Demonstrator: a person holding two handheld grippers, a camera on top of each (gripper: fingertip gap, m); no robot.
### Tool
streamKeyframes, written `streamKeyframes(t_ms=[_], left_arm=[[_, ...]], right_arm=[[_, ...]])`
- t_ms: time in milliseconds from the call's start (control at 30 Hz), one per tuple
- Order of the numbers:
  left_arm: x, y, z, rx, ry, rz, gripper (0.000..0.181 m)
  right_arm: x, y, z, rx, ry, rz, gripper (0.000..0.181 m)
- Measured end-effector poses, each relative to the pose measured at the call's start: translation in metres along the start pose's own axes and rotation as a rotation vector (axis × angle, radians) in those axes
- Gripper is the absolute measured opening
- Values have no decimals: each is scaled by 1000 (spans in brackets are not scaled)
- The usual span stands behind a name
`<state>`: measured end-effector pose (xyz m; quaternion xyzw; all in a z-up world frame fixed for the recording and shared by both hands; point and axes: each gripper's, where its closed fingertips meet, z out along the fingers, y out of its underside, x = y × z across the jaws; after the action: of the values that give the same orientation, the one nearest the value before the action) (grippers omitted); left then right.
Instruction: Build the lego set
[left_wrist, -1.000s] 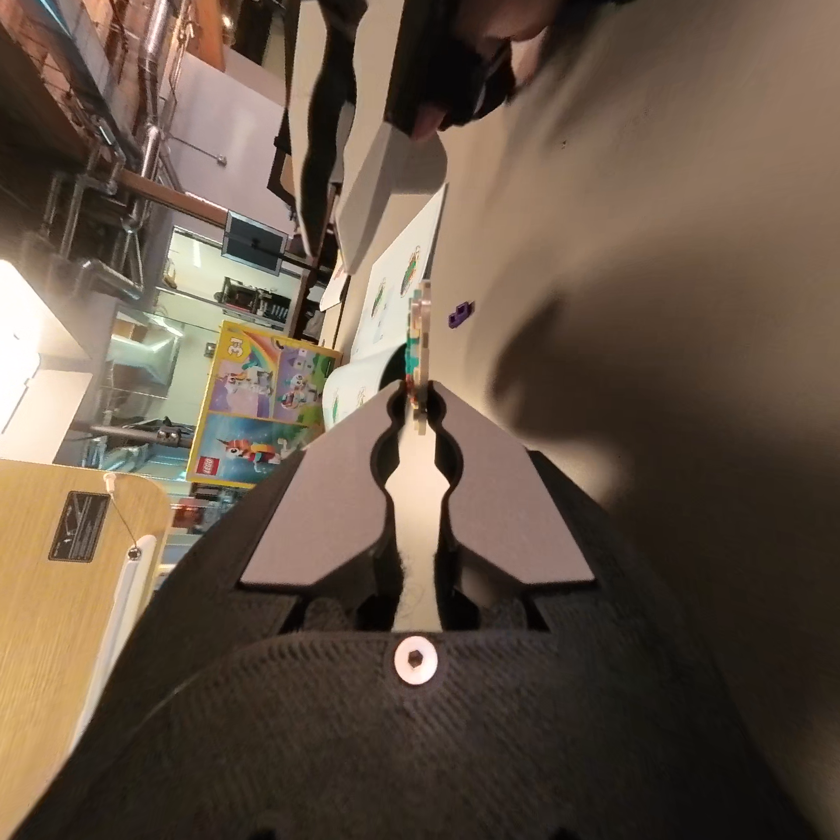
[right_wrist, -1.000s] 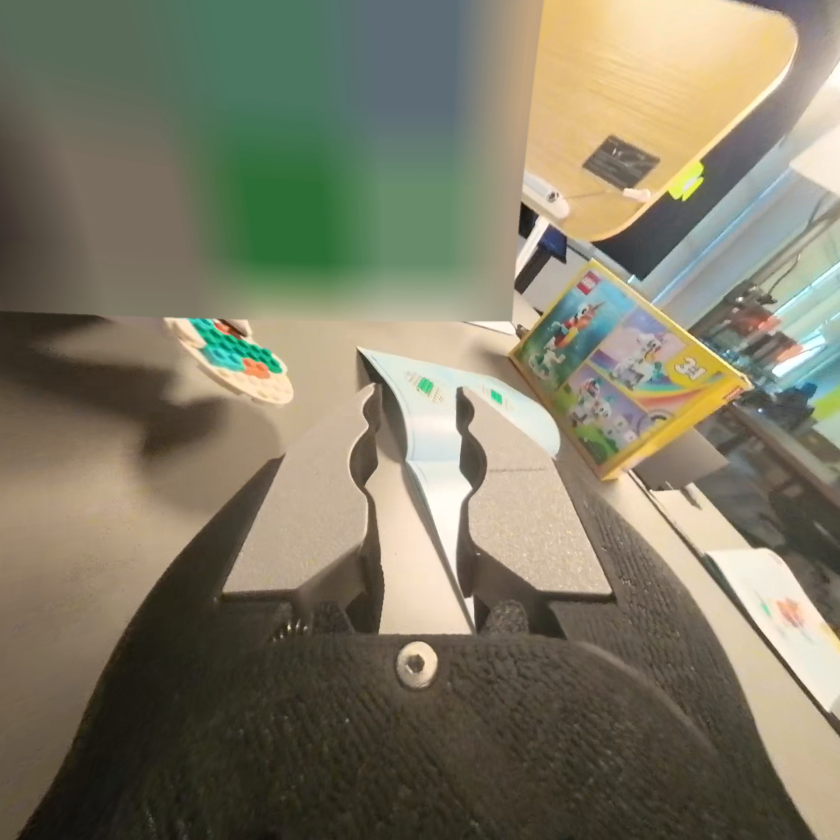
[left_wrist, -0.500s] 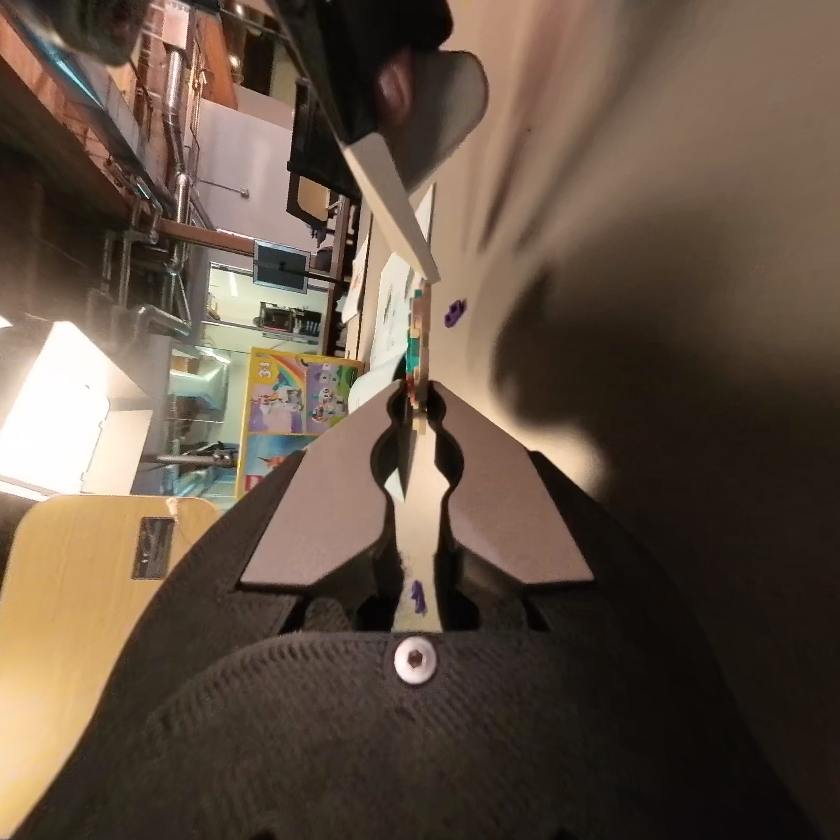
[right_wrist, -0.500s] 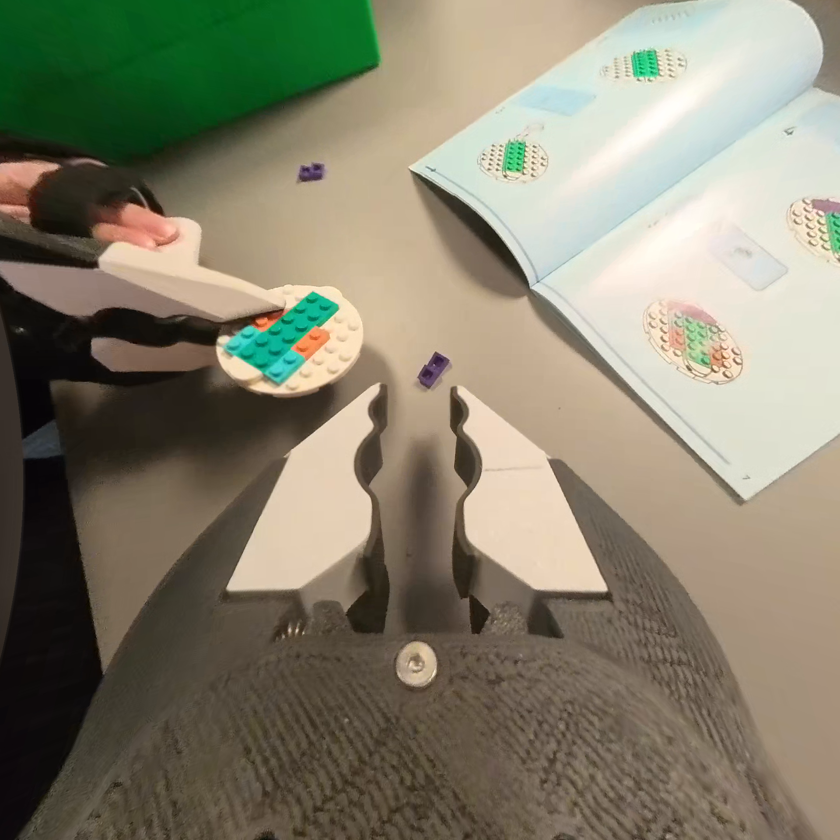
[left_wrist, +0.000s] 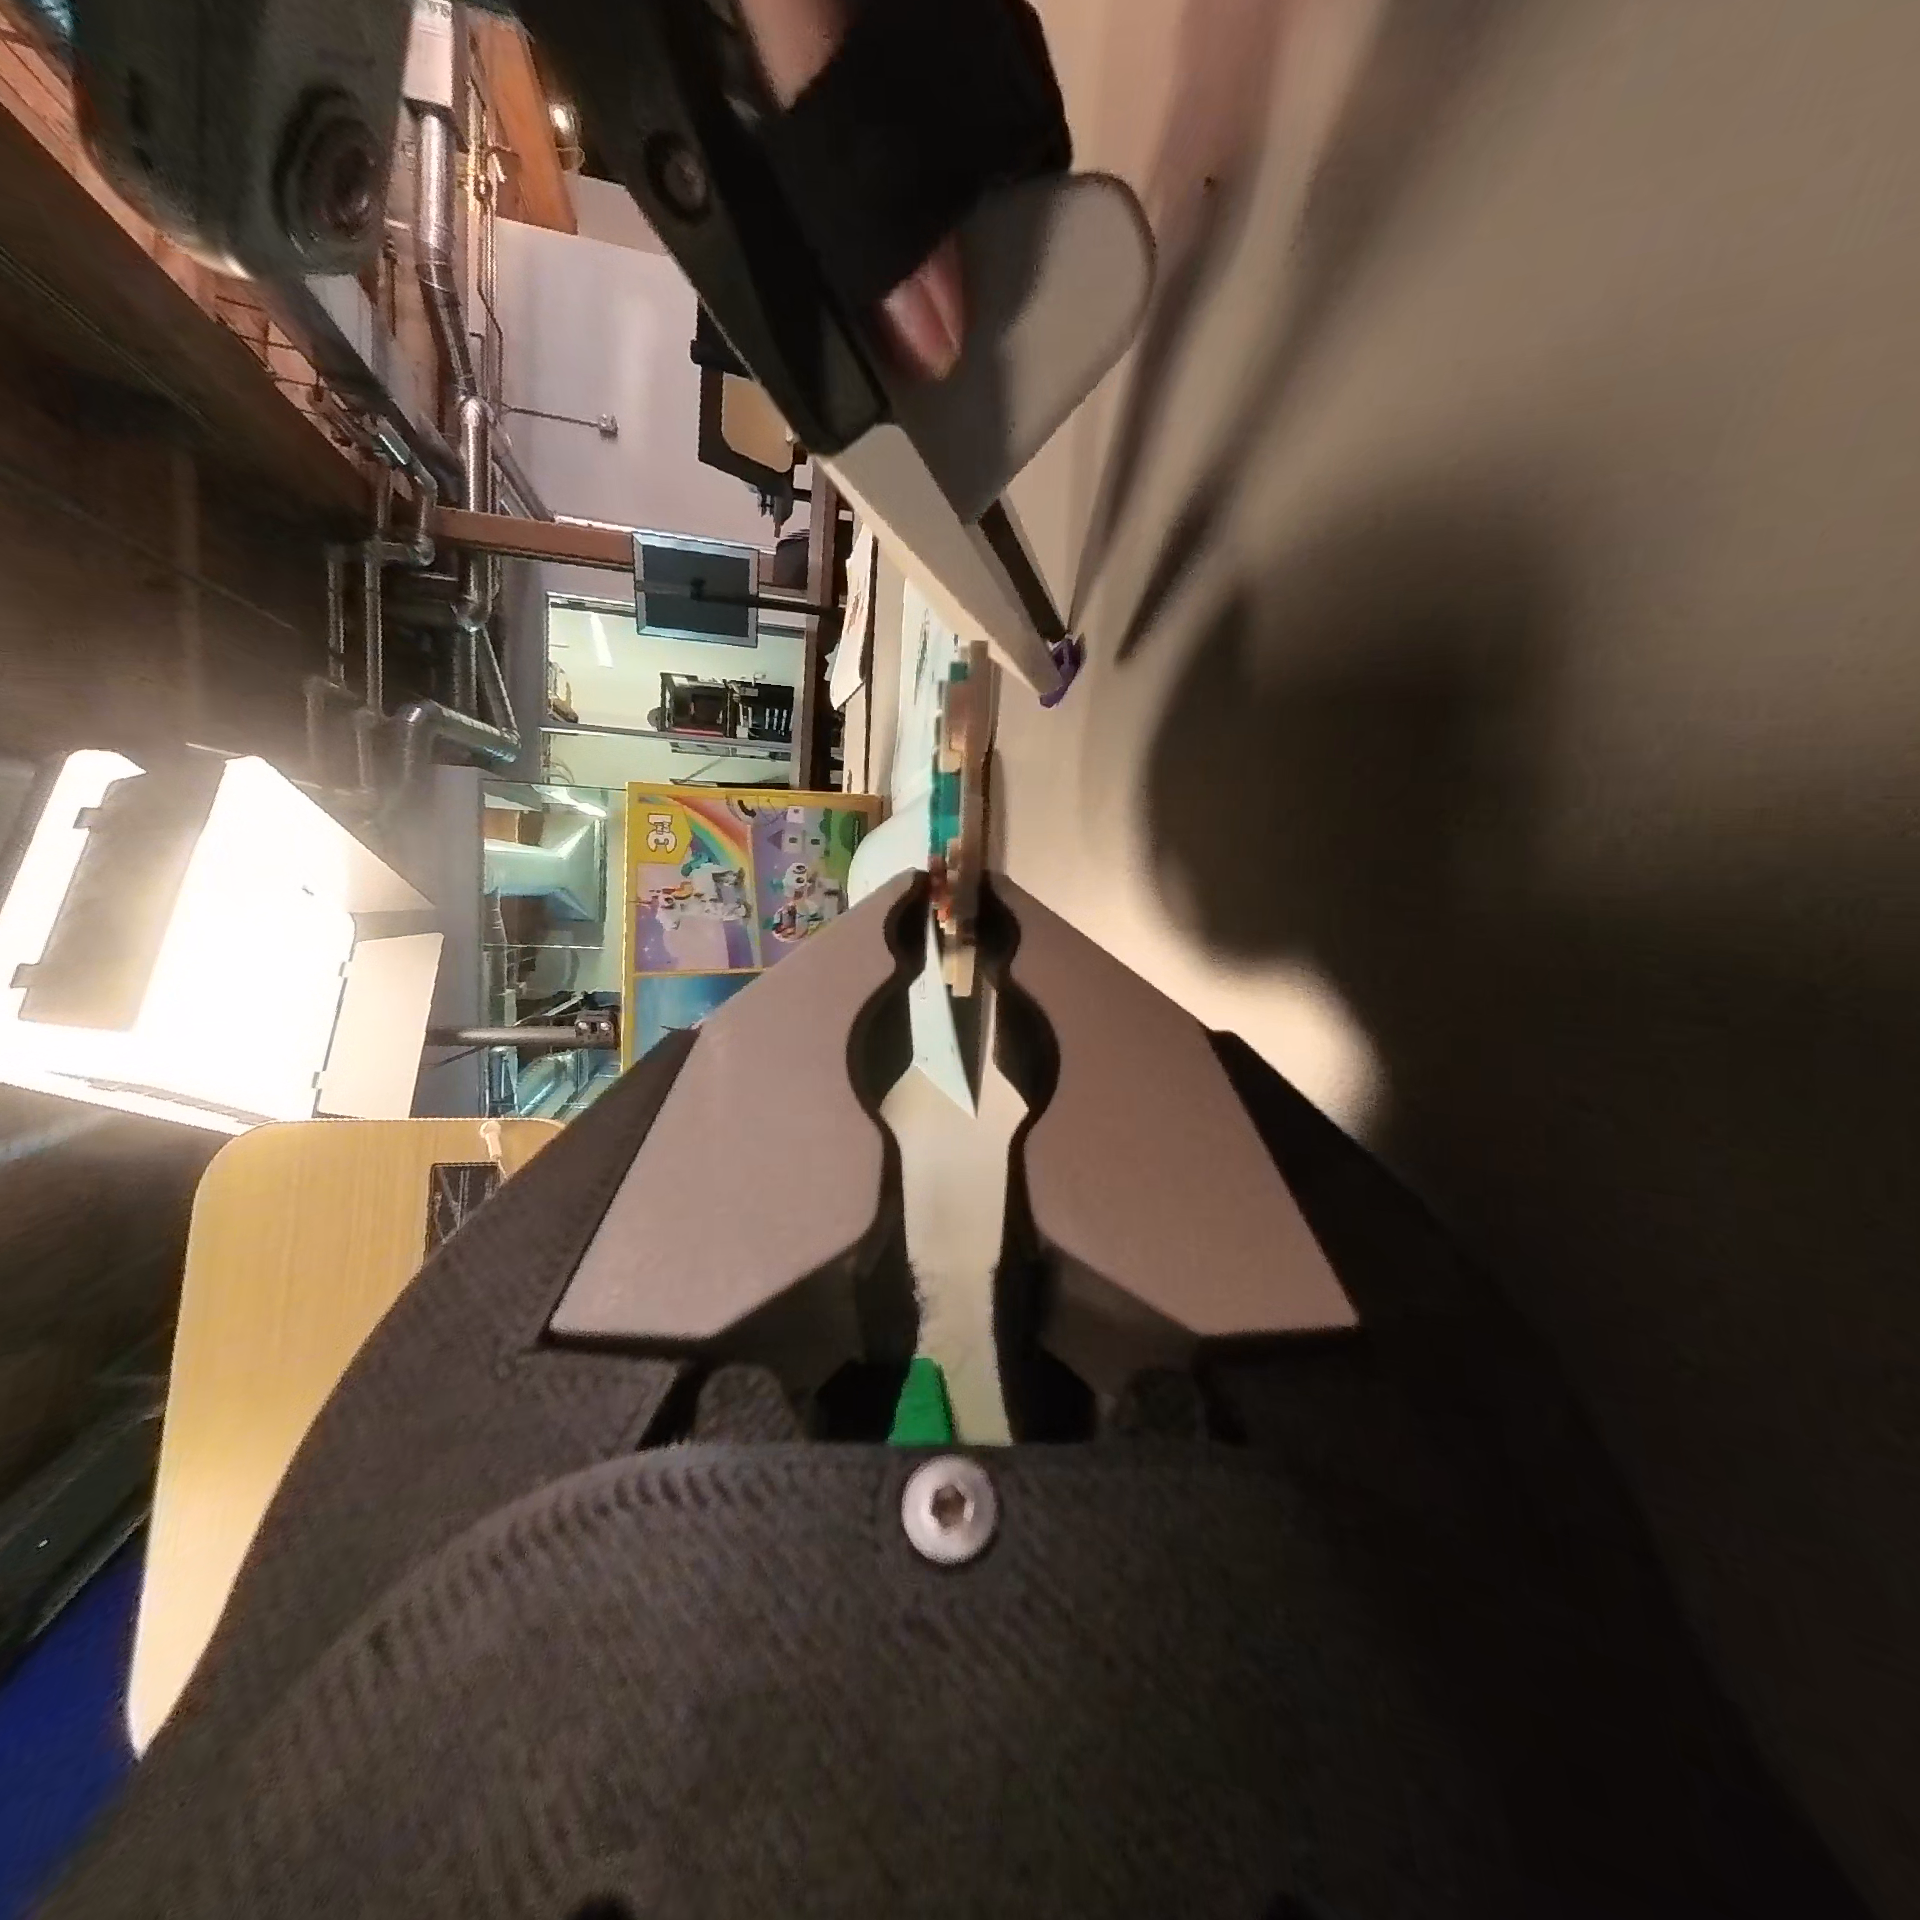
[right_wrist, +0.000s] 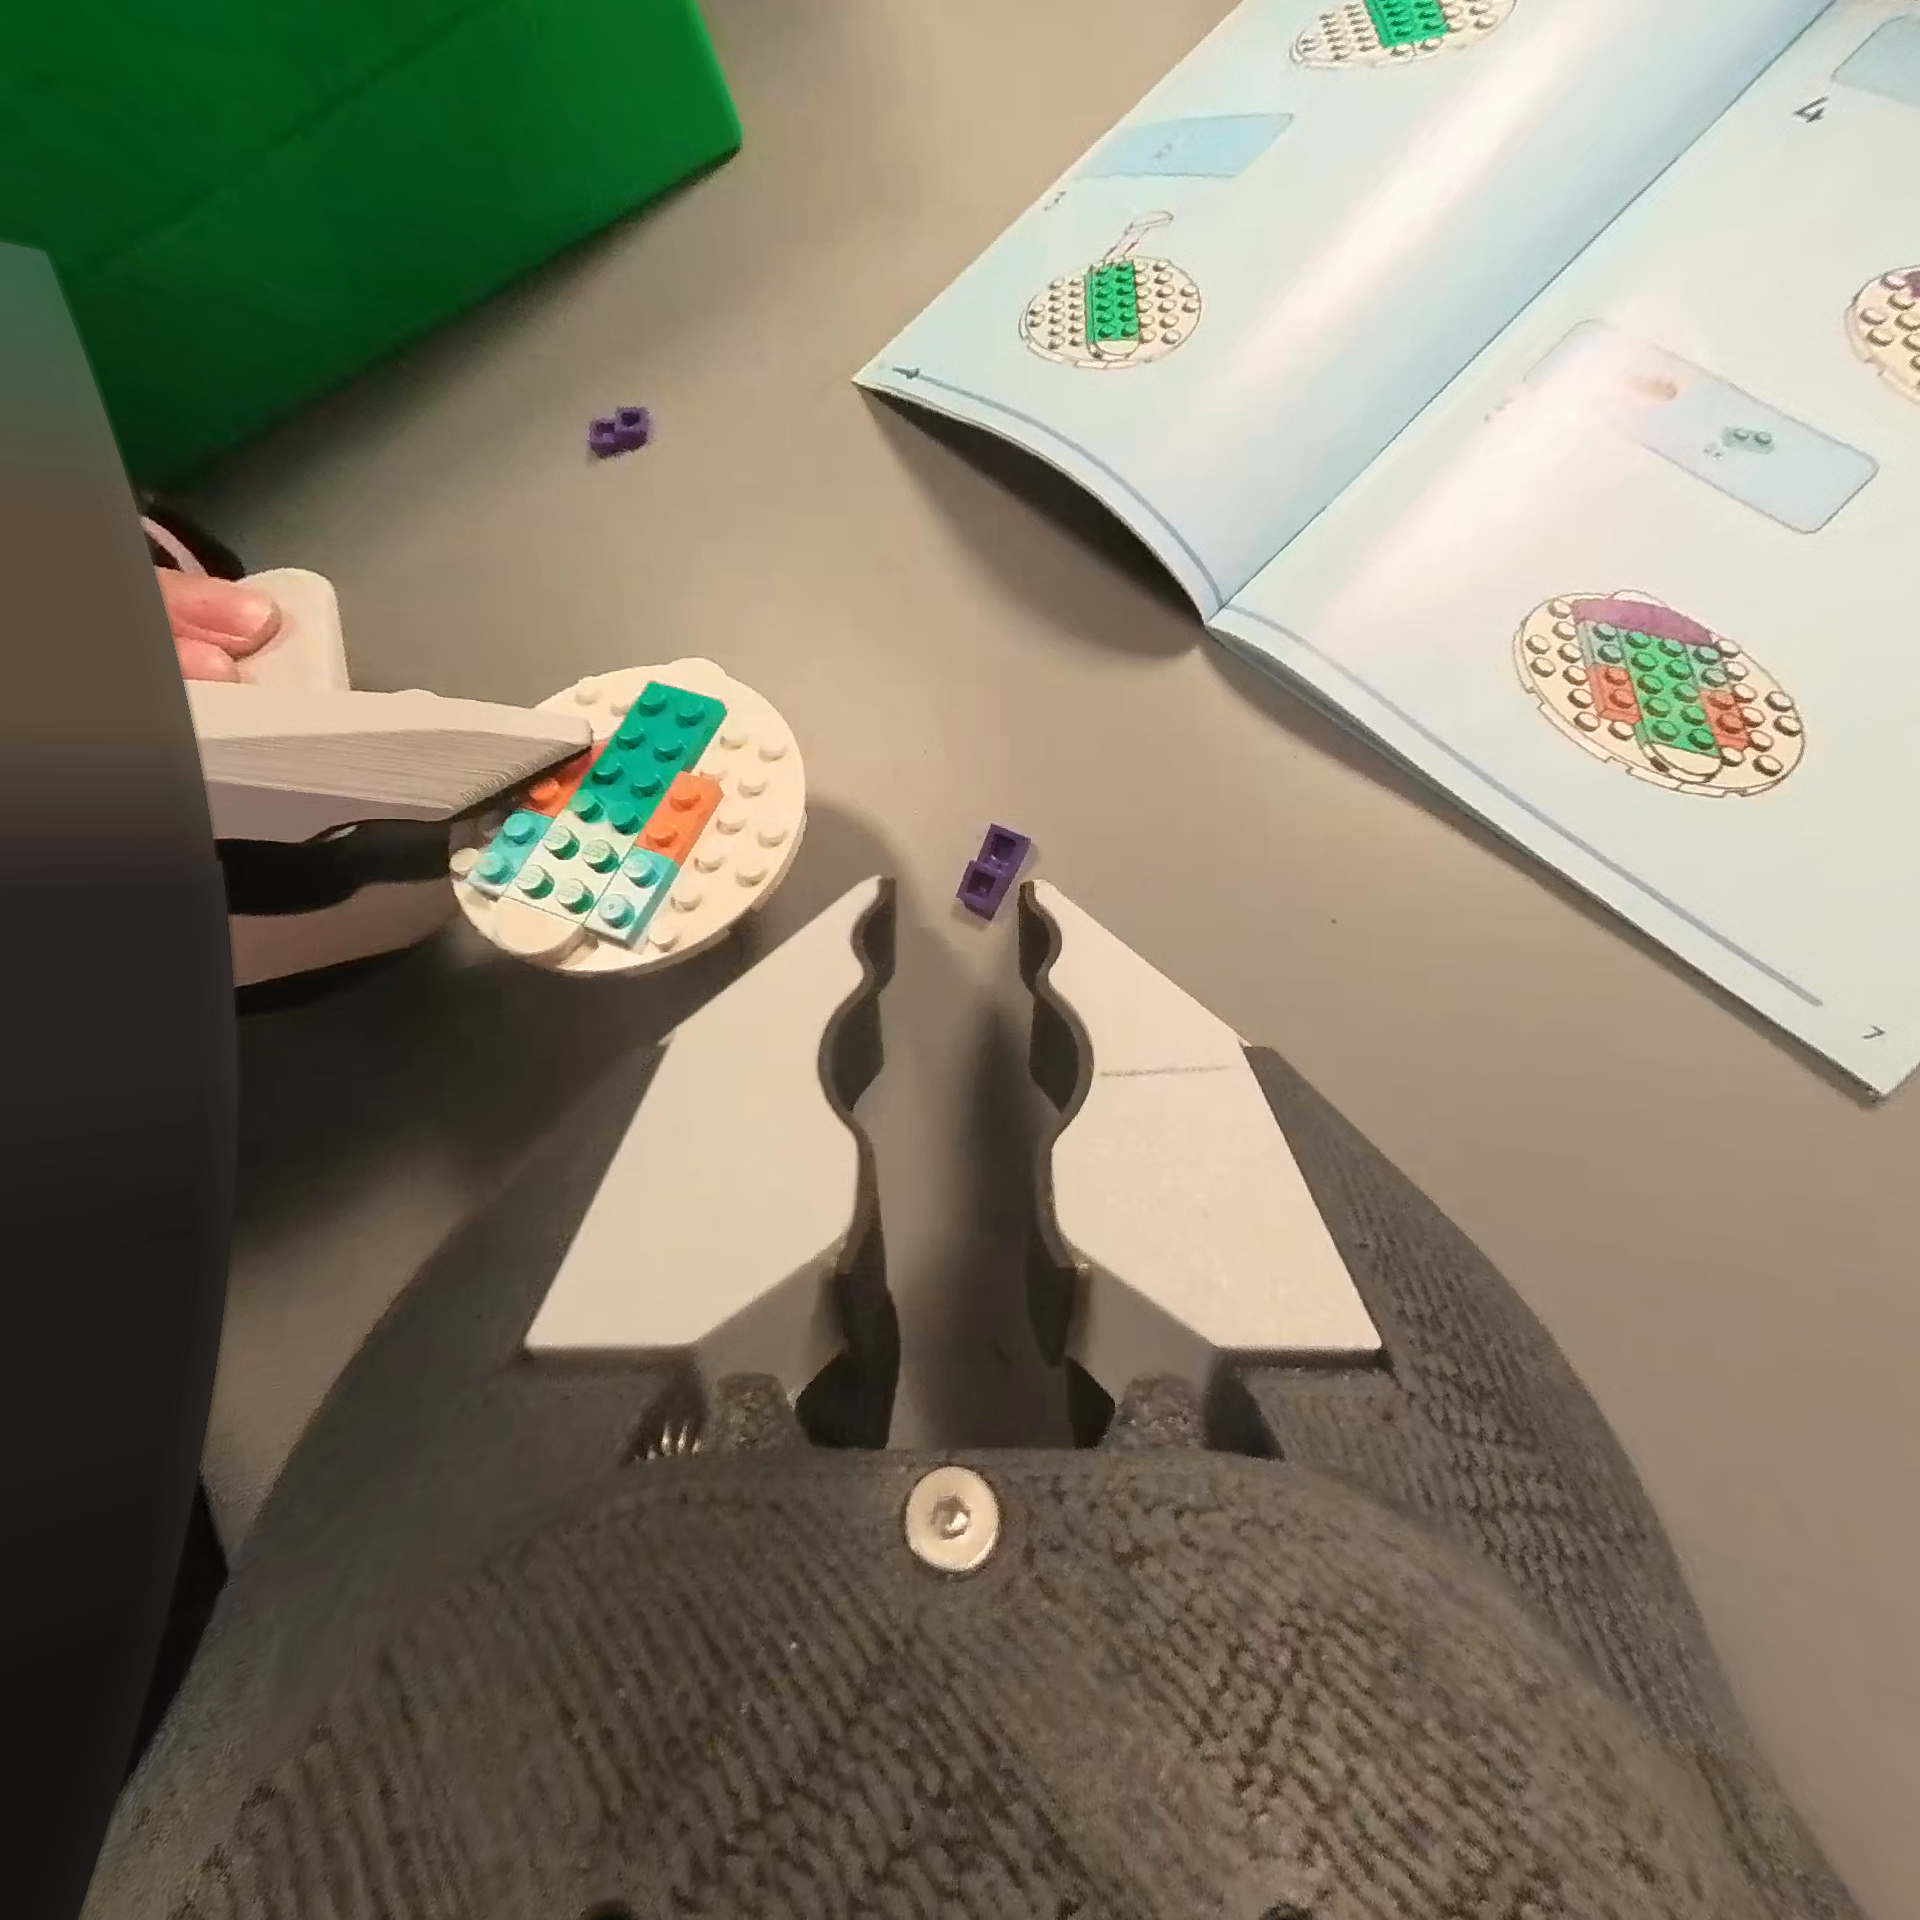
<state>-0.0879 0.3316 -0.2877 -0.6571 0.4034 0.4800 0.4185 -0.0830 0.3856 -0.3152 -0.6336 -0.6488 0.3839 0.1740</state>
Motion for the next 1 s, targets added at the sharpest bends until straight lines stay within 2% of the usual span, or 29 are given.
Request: streamKeyframes(t_ms=[367,500,633,767,900,1000], left_arm=[[1,1,-1,4,13,-10,6],[1,2,-1,4,17,-16,7],[2,1,-1,5,24,-11,7],[3,1,-1,7,30,-13,7],[3,1,-1,9,34,-16,7],[3,1,0,11,34,-18,7]], right_arm=[[1,-2,6,-47,114,-91,15],[0,-1,6,-74,119,-80,17],[4,-1,5,-81,150,-107,8],[4,-1,5,-77,141,-119,7],[7,-3,2,-64,164,-227,6],[9,-12,-5,-44,193,-406,6]])
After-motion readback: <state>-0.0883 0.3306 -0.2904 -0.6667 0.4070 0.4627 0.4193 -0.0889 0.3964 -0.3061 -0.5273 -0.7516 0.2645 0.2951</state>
